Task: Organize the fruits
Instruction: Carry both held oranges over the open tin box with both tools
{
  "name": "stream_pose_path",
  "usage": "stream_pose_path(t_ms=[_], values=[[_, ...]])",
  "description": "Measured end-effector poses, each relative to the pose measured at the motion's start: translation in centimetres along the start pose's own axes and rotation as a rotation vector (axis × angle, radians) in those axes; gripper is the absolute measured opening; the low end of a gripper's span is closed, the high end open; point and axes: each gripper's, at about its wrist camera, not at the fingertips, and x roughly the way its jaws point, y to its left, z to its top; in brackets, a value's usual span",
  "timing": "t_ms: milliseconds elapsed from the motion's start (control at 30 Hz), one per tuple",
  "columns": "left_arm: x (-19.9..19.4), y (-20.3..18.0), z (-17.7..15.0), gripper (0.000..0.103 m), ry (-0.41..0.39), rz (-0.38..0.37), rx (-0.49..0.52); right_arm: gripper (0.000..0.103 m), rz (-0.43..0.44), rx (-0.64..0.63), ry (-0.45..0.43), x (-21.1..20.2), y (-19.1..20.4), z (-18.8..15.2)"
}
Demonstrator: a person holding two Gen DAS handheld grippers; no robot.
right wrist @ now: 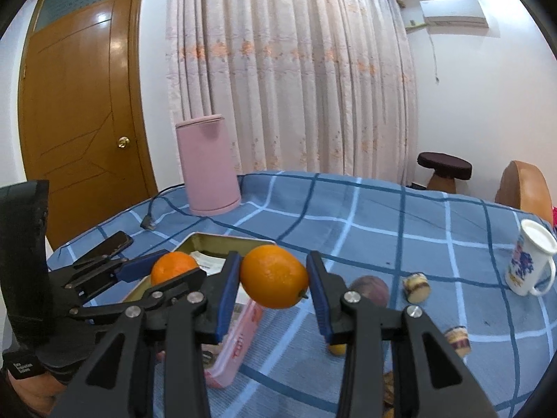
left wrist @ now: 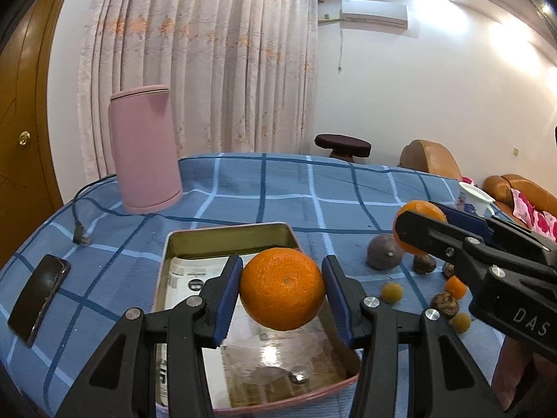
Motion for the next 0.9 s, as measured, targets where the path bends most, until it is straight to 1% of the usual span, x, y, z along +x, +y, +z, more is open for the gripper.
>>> stream_pose_path(t_ms=[333, 600, 900], values=[[0.3, 2.4, 0.2, 0.049, 0.007, 0.029, -0.038, 0.041, 0.028, -0.041, 0.028, 2.3, 2.4, 0.2], [1.2, 4.1, 0.0, 0.049, 0.036, 0.035, -0.062, 0.041, 0.037, -0.058, 0.058, 3.8, 3.2, -0.1], [2.1, 5.2, -0.4, 0.049, 0.065, 0.035, -0.075, 0.041, 0.042, -0.062, 0.090, 5.2, 3.8, -0.6]])
